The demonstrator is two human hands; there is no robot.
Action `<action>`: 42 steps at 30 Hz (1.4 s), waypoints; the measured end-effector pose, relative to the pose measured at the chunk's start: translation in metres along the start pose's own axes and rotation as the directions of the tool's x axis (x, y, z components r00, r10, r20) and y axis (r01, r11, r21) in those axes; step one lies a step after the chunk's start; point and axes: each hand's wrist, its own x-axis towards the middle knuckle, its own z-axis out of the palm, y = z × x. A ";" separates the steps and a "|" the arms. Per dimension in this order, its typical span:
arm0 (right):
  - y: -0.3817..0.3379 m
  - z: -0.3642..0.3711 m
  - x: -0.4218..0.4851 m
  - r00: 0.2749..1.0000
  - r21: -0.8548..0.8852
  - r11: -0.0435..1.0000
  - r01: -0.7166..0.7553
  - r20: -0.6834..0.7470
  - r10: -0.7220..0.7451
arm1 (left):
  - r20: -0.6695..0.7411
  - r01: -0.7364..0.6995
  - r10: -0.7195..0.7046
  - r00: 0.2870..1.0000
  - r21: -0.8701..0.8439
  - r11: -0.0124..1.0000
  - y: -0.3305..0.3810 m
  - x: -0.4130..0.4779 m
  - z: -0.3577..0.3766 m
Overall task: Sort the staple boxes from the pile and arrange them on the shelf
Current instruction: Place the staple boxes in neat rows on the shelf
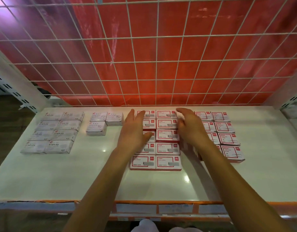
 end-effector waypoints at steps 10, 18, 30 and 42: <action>0.005 -0.006 -0.037 0.992 0.086 0.989 -0.120 0.038 0.117 | -0.045 -0.060 0.057 0.997 -0.061 0.996 -0.003 -0.017 0.012; 0.005 -0.003 -0.043 0.994 0.066 0.992 -0.108 0.001 0.108 | -0.069 -0.078 0.076 0.995 -0.027 0.997 0.000 -0.021 0.013; 0.006 0.000 -0.048 0.996 0.092 0.992 -0.086 -0.004 0.087 | -0.074 -0.107 0.105 0.992 -0.021 0.994 -0.001 -0.022 0.015; -0.002 0.005 -0.008 0.986 -0.127 0.984 0.126 -0.091 -0.138 | -0.001 -0.222 0.222 0.975 0.029 0.975 0.011 -0.001 -0.004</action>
